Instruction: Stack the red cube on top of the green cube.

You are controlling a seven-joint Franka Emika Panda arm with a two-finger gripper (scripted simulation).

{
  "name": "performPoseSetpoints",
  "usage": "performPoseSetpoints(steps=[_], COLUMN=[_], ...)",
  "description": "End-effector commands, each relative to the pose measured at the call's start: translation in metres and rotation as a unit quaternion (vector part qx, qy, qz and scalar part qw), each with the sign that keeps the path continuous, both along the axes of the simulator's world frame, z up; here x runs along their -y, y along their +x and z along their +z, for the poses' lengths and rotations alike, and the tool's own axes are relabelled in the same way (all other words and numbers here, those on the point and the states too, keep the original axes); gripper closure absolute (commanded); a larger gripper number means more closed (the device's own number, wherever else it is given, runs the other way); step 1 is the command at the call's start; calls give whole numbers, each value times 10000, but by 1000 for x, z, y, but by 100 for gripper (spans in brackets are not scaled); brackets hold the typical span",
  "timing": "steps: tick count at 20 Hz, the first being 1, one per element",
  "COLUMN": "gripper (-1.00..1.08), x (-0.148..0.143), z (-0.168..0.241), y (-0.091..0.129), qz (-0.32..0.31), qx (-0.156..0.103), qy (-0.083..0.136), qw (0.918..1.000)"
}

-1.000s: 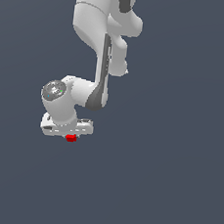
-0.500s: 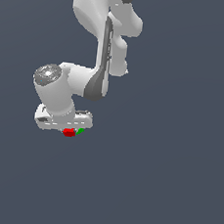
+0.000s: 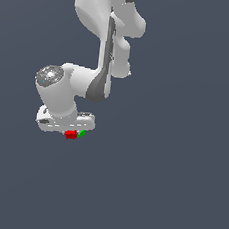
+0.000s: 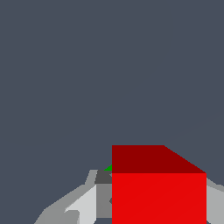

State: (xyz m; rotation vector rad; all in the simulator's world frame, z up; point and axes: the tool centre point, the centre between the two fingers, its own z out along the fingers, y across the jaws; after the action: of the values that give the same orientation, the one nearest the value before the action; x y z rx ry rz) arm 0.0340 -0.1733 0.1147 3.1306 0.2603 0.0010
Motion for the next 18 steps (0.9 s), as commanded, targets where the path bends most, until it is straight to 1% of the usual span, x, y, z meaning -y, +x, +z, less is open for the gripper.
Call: performPoseSetpoints(steps=[1,5,12,18], gripper=[108,108,108,108], x=[0,-2,-4,-6], z=[-3,-13,-37,-50], y=[-5,-17,-46,-60], qz=[0,0,0,0], qx=[2,2,-1,-3], qy=[-1,-1,-1,0], qw=[10000,10000,10000,10000])
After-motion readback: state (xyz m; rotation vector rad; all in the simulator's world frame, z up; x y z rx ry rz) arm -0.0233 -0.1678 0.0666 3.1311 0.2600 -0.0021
